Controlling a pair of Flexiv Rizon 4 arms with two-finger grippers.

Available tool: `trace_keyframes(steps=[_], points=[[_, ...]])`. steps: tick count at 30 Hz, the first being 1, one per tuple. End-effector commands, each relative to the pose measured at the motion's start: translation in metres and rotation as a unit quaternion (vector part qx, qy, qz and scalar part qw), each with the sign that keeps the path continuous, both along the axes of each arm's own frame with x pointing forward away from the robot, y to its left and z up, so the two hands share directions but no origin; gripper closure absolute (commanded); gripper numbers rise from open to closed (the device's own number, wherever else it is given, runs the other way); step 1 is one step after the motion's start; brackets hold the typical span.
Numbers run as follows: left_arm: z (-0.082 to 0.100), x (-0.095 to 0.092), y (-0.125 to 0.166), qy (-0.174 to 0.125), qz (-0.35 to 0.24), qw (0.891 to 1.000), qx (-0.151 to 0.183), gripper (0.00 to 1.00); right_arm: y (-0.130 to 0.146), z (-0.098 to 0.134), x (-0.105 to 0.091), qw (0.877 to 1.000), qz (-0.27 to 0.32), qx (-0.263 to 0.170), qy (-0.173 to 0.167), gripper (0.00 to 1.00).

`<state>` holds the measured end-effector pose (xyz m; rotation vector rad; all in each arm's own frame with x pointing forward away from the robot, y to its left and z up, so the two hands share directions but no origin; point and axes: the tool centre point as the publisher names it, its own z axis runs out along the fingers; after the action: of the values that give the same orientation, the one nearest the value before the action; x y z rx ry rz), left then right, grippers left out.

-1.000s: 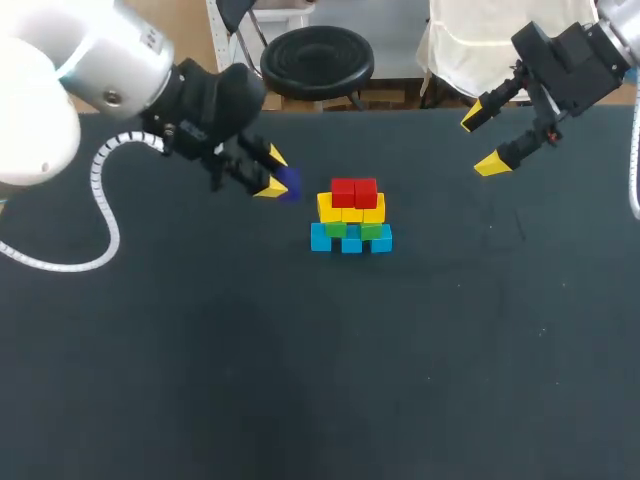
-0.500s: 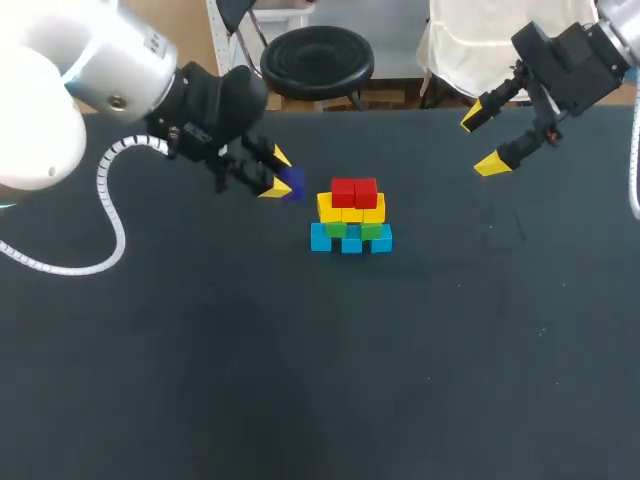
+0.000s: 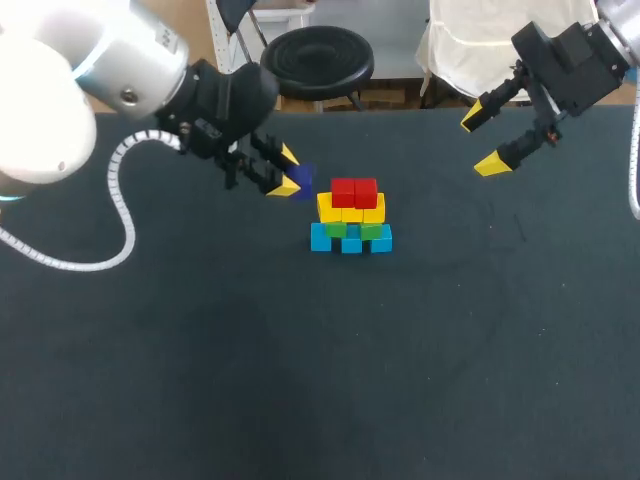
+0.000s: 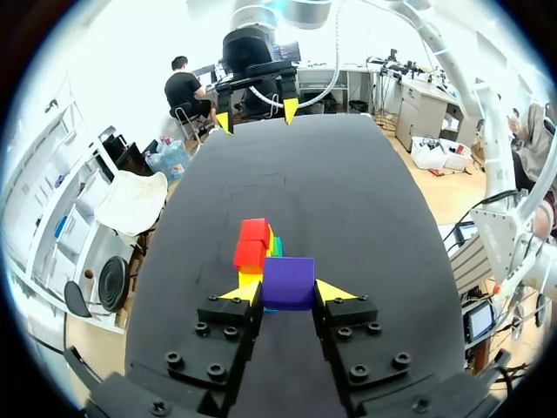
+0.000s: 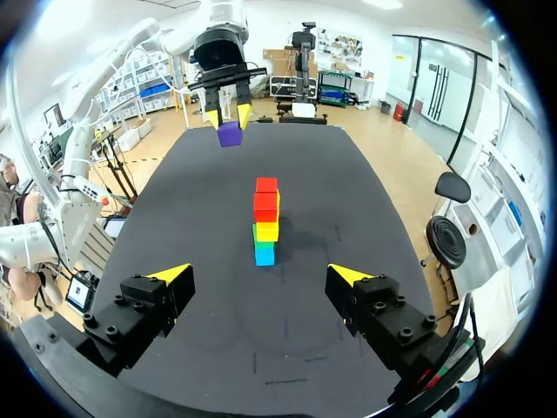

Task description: Place the blue cubes, place green cubes on the blue cubes, place the yellow cubes on the green cubes, then place the red cubes on the yellow cubes, and place purple cube on the red cubes.

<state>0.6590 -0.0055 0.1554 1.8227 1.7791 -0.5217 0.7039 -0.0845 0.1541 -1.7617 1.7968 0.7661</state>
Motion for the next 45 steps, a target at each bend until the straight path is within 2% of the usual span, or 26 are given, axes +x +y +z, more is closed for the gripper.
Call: trace_keyframes(steps=[1, 6, 9, 10, 12, 35, 38, 42, 45], points=[[0.001, 0.018, -0.021, 0.017, -0.011, 1.000, 0.021, 1.00, 0.000, 0.000, 0.000, 1.000, 0.000, 0.000, 0.000, 0.00], [-0.001, 0.021, -0.038, 0.024, -0.028, 0.999, 0.033, 1.00, 0.000, 0.000, 0.000, 1.000, 0.000, 0.000, 0.000, 0.00], [-0.010, 0.029, -0.048, 0.049, -0.036, 0.998, 0.030, 1.00, 0.000, 0.000, 0.000, 1.000, 0.000, 0.000, 0.000, 0.00], [-0.014, 0.031, -0.050, 0.048, -0.032, 0.998, 0.037, 1.00, 0.000, 0.000, 0.000, 1.000, 0.000, 0.000, 0.000, 0.00], [-0.018, 0.036, -0.052, 0.070, -0.027, 0.997, 0.028, 1.00, 0.000, 0.000, 0.000, 1.000, 0.000, 0.000, 0.000, 0.00], [-0.018, 0.036, -0.052, 0.070, -0.027, 0.997, 0.028, 1.00, 0.000, 0.000, 0.000, 1.000, 0.000, 0.000, 0.000, 0.00], [-0.015, 0.048, -0.056, 0.068, -0.014, 0.997, 0.017, 1.00, 0.000, 0.000, 0.000, 1.000, 0.000, 0.000, 0.000, 0.00], [-0.015, 0.055, -0.057, 0.073, -0.015, 0.997, -0.001, 1.00, 0.000, 0.000, 0.000, 1.000, 0.000, 0.000, 0.000, 0.00], [-0.020, 0.058, -0.058, 0.077, -0.009, 0.997, 0.001, 1.00, 0.000, 0.000, 0.000, 1.000, 0.000, 0.000, 0.000, 0.00]])
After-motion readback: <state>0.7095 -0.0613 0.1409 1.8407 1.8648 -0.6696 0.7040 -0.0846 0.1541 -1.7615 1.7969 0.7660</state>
